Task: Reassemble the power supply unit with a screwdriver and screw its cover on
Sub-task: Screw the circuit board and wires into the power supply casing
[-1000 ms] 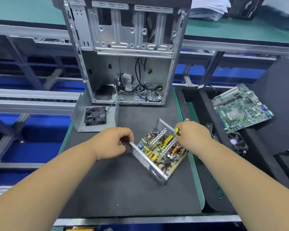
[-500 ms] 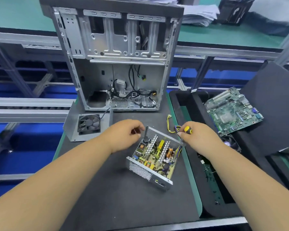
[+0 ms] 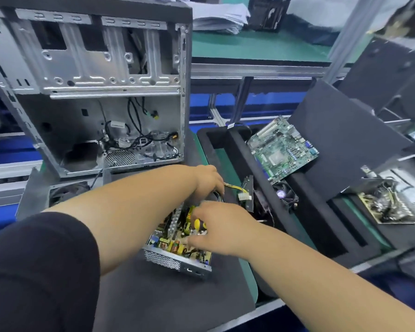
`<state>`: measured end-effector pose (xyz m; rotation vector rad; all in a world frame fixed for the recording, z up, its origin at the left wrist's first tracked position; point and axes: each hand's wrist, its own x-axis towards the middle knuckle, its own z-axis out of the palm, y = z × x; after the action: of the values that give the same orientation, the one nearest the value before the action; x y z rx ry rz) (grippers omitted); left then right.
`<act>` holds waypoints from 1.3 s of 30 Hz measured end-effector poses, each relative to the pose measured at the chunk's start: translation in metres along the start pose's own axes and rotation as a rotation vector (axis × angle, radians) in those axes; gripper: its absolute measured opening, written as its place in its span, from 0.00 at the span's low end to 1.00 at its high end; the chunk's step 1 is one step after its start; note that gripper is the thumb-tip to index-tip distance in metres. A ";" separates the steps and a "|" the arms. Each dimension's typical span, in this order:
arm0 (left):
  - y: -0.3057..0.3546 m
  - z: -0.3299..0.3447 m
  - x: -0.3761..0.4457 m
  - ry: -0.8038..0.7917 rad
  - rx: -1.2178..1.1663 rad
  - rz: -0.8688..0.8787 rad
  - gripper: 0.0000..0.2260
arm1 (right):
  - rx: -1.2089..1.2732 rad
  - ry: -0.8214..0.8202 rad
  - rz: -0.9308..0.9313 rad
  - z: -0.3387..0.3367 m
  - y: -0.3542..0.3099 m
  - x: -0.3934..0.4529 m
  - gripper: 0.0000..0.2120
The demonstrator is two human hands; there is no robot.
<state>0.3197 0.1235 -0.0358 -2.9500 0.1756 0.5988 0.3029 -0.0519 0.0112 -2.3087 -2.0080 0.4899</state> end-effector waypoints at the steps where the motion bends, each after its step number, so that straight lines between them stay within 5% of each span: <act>1: -0.002 0.001 0.001 -0.002 0.016 -0.009 0.19 | -0.005 0.000 -0.012 0.001 -0.001 0.000 0.21; 7: -0.005 -0.001 -0.011 -0.007 0.007 -0.074 0.18 | -0.113 -0.116 -0.131 0.014 -0.014 -0.002 0.22; 13: -0.015 0.006 -0.055 -0.021 -0.677 -0.248 0.16 | -0.280 -0.176 -0.229 0.015 -0.015 -0.001 0.09; 19: -0.017 0.019 -0.084 0.058 -0.527 -0.436 0.26 | -0.408 -0.198 -0.167 -0.013 0.024 0.002 0.06; 23: -0.010 0.023 -0.104 0.076 -0.632 -0.640 0.33 | -0.487 -0.152 -0.153 -0.028 0.048 0.008 0.11; 29: 0.035 0.033 -0.140 0.085 -0.721 -0.975 0.19 | -0.559 -0.087 -0.149 -0.040 0.060 0.027 0.14; 39: 0.058 0.056 -0.198 0.148 -0.894 -1.204 0.19 | -0.564 -0.108 -0.307 -0.023 0.028 0.068 0.19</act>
<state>0.1097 0.0925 -0.0143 -2.9390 -2.1303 0.2549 0.3430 0.0134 0.0123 -2.1848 -2.7818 0.0239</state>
